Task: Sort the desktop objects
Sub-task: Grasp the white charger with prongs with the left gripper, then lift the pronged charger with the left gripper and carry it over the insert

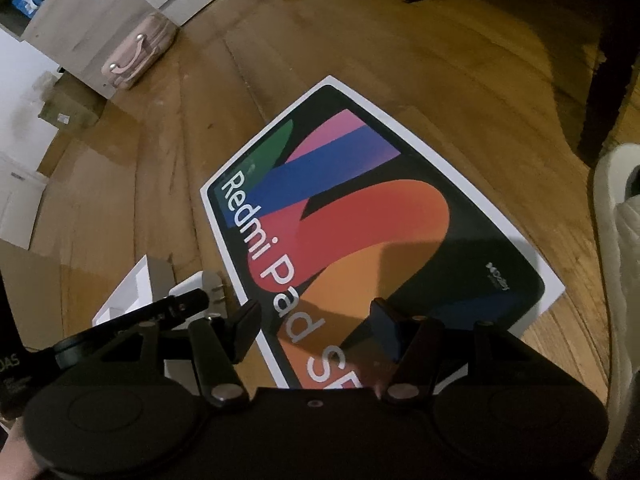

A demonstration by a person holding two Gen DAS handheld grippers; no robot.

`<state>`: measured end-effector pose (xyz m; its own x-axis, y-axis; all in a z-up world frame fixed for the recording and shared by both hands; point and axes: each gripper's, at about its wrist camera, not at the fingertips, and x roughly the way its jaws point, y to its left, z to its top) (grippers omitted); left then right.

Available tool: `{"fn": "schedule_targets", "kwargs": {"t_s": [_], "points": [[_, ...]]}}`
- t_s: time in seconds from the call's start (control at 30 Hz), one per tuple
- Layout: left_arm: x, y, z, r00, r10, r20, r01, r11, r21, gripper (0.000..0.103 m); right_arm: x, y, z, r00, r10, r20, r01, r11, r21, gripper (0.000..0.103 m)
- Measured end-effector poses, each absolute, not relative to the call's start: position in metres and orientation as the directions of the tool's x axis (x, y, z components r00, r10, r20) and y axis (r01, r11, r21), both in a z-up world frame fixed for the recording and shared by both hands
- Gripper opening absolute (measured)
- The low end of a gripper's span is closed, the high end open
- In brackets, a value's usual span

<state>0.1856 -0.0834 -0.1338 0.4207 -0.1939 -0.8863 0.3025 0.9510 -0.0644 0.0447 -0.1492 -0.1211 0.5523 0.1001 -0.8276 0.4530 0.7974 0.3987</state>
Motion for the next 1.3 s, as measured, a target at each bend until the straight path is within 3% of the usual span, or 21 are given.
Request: {"fn": "schedule_targets", "kwargs": {"t_s": [0.07,0.17,0.33,0.4,0.47,0.7,1.2,1.3], "points": [[0.189,-0.083,-0.132,0.393,-0.214,-0.894,0.302,0.949,-0.094,0.024,0.044,-0.148,-0.118,0.554,0.095,-0.827,0.452,0.800,0.395,0.066],[0.191,-0.082,-0.128,0.403,-0.238,-0.883,0.289,0.949,-0.124,0.024,0.043,-0.146,-0.117,0.563,0.107,-0.820,0.441,0.800,0.407,0.066],[0.193,-0.080,-0.129,0.413,-0.239,-0.879,0.277,0.952,-0.129,0.037,0.044,-0.145,-0.116,0.562,0.105,-0.821,0.442,0.800,0.405,0.066],[0.194,-0.079,-0.131,0.422,-0.219,-0.880,0.267,0.957,-0.110,0.050,0.043,-0.146,-0.116,0.562,0.108,-0.820,0.446,0.796,0.410,0.066],[0.194,-0.079,-0.134,0.418,-0.210,-0.884,0.274,0.957,-0.097,0.052,0.044,-0.146,-0.117,0.559,0.109,-0.822,0.448,0.795,0.410,0.066],[0.198,-0.084,-0.141,0.395,-0.201,-0.896,0.300,0.951,-0.081,0.056,0.044,-0.146,-0.121,0.559,0.124,-0.820,0.441,0.793,0.420,0.066],[0.180,-0.089,-0.144,0.407,-0.219,-0.887,0.306,0.947,-0.093,0.053,0.043,-0.147,-0.119,0.554,0.108,-0.825,0.456,0.790,0.409,0.066],[0.179,-0.087,-0.147,0.387,-0.223,-0.895,0.285,0.952,-0.114,0.059,0.044,-0.146,-0.120,0.554,0.101,-0.827,0.464,0.787,0.407,0.066]]}}
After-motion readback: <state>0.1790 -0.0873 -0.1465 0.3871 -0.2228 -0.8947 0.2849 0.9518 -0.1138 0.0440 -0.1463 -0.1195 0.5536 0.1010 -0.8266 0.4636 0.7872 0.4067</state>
